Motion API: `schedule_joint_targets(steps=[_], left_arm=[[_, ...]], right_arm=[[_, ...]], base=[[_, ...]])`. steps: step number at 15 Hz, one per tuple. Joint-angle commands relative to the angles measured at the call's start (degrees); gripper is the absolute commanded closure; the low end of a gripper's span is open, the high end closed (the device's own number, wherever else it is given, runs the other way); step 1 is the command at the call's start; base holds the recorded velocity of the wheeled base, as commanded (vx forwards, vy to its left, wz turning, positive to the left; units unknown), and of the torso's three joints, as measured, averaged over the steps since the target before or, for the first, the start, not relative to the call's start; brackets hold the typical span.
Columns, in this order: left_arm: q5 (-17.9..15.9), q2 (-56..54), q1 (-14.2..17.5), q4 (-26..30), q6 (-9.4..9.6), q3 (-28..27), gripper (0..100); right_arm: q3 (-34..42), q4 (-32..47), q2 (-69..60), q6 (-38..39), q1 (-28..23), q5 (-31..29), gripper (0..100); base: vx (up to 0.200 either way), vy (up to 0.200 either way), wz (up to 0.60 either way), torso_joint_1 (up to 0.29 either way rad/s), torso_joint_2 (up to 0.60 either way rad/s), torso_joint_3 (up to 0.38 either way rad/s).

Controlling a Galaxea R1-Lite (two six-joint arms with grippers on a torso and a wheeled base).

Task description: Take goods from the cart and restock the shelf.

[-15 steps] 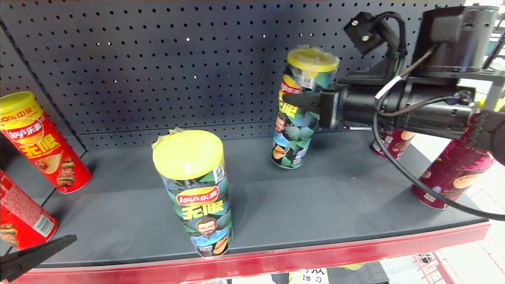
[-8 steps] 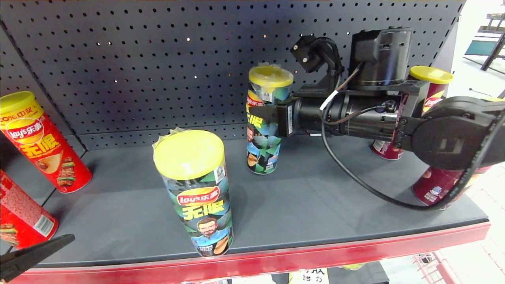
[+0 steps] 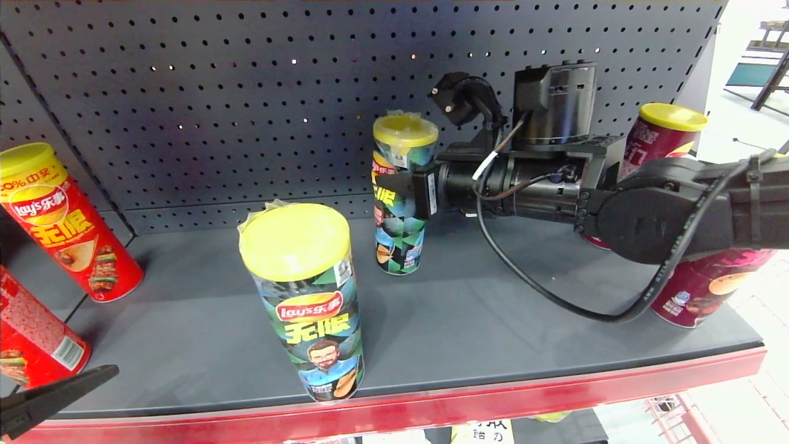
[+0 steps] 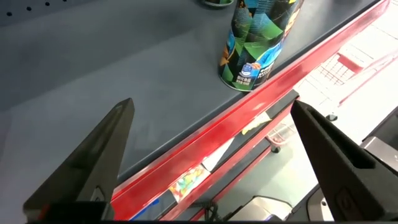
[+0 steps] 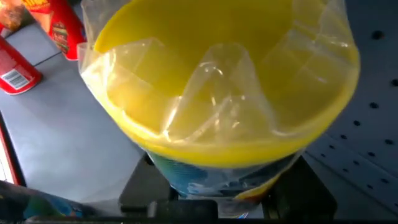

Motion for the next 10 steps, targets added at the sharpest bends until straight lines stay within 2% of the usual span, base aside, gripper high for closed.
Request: schedule_joint_targets(steps=[1,6,10], left_arm=[[-0.03,0.57,0.00,-0.04,-0.01,-0.01,0],[-1.00,1.88,0.00,-0.13,-0.10,0.08,0],[-0.91,6.02,0.08,-0.21,-0.10,-0.62,0]], right_arm=[[0.20,-0.03,0.14,-0.01,0.42,0.01,0],[1.26,-0.03,-0.92,0.25,0.78,-1.66,0],[15.50,-0.03,-11.81,0.43,0.78,-2.89,0]], base=[[0.000,0.000,0.00,0.000,0.00,0.000],[0.000,0.000,0.00,0.000,0.00,0.000],[0.000,0.000,0.00,0.000,0.00,0.000]])
